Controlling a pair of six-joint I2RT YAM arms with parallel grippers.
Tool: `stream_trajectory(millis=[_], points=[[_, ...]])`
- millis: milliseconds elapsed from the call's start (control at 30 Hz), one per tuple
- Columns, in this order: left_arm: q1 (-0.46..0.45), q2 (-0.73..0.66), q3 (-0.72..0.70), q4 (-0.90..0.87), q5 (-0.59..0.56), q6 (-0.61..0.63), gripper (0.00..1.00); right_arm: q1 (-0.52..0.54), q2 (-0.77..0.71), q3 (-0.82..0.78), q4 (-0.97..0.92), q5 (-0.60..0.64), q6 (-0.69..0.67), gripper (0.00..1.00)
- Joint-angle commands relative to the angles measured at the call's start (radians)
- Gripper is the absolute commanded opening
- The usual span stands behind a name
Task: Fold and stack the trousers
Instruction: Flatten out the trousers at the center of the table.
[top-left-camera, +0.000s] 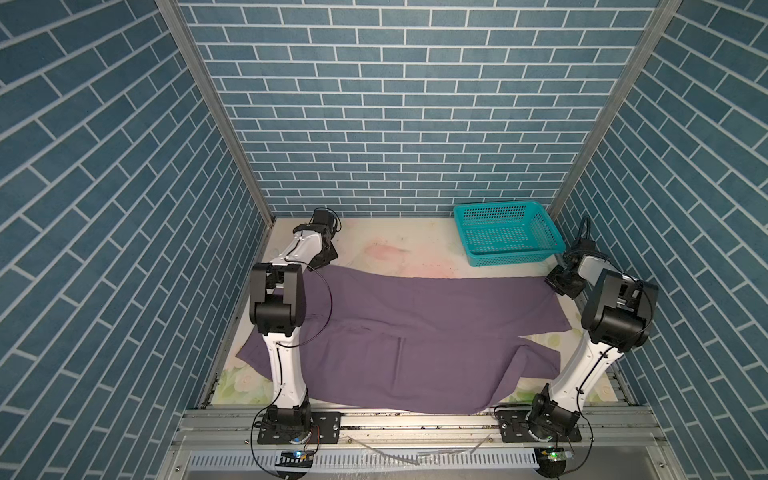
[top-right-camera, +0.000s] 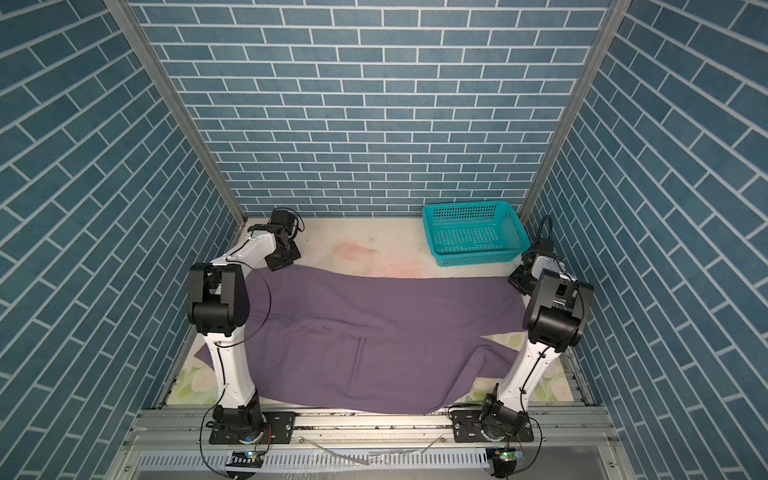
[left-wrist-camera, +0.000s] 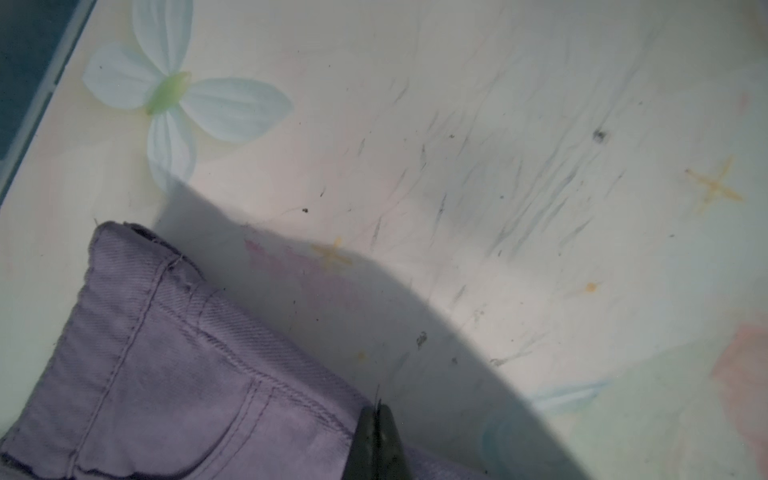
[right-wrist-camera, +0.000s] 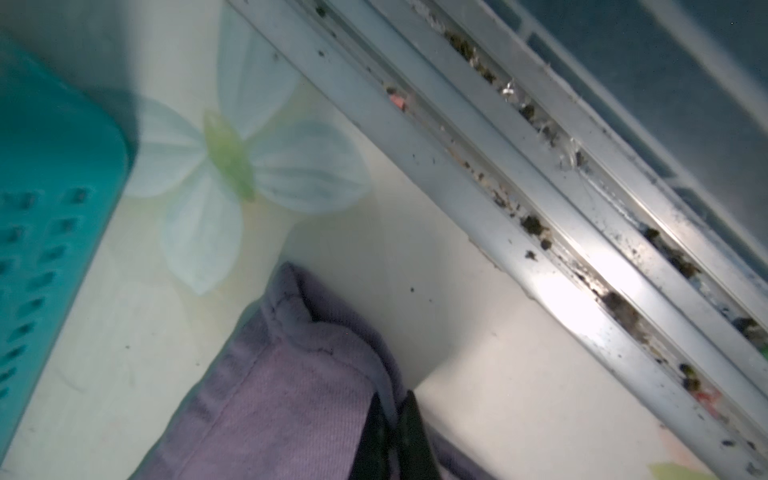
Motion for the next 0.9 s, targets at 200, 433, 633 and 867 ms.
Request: stream_trajectory(millis=[200,433,633,867], points=[[-0.004,0.090,0.155,-0.045,-0.006,0.020,0.00,-0.011,0.005,0.074,0.166,-0.075,0.074,0.00],[-0.004,0.094,0.170,-0.063,0.011,0.021,0.76,-0.011,0.015,0.050,0.138,-0.102,0.093,0.36],[-0.004,-0.047,0.123,-0.122,-0.075,0.013,0.86,-0.004,-0.161,-0.075,0.064,-0.018,0.066,0.50],[-0.004,-0.415,-0.232,-0.058,-0.100,-0.049,0.73,0.110,-0.545,-0.324,-0.128,0.115,0.017,0.53]])
